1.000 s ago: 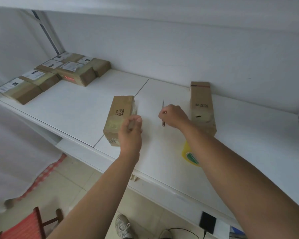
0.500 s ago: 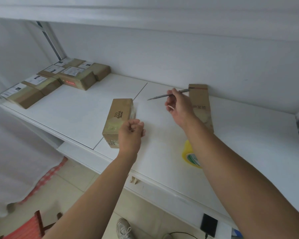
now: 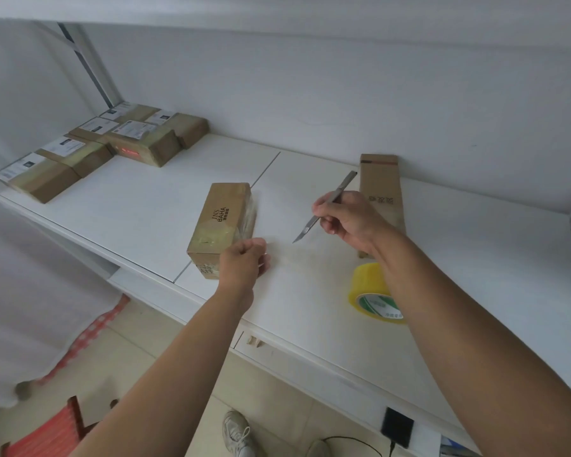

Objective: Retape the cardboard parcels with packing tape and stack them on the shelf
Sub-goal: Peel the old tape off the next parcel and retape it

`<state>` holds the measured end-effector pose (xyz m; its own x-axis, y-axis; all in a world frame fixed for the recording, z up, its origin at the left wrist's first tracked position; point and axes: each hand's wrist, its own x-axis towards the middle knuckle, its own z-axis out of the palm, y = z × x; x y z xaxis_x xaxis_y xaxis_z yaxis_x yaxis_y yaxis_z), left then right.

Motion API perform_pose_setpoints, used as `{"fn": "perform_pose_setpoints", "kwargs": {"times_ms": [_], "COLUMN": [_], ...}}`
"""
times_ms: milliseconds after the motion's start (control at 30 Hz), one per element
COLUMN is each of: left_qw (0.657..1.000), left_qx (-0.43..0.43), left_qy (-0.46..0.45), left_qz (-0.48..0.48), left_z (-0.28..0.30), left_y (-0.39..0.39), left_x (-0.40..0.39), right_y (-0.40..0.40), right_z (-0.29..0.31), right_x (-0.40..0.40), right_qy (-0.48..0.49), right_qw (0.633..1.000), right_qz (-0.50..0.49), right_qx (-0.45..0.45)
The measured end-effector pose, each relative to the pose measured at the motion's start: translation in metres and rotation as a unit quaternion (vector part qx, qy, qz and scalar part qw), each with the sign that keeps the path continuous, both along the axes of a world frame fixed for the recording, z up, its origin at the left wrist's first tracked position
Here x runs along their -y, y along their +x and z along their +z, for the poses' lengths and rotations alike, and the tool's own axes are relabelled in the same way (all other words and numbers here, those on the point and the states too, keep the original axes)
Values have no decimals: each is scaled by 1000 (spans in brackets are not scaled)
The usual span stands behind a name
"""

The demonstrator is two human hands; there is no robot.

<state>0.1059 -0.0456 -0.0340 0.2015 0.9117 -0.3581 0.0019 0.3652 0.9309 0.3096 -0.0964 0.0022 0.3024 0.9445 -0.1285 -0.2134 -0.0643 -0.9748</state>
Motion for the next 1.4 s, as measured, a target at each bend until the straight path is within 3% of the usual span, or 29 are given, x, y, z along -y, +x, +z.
{"fn": "perform_pose_setpoints", "kwargs": {"times_ms": [300, 600, 1400], "left_qw": [995, 992, 973], "left_qx": [-52, -64, -159], "left_qy": [78, 90, 164], "left_qz": [-28, -53, -41], "left_z": [5, 6, 1], "left_y": [6, 16, 12], "left_x": [6, 10, 2], "right_y": [5, 13, -9], "right_z": [0, 1, -8], "right_x": [21, 42, 22], "right_qy": [0, -11, -31], "right_qw": [998, 994, 954], "right_qz": [29, 73, 124], "right_qx": [62, 82, 273]}}
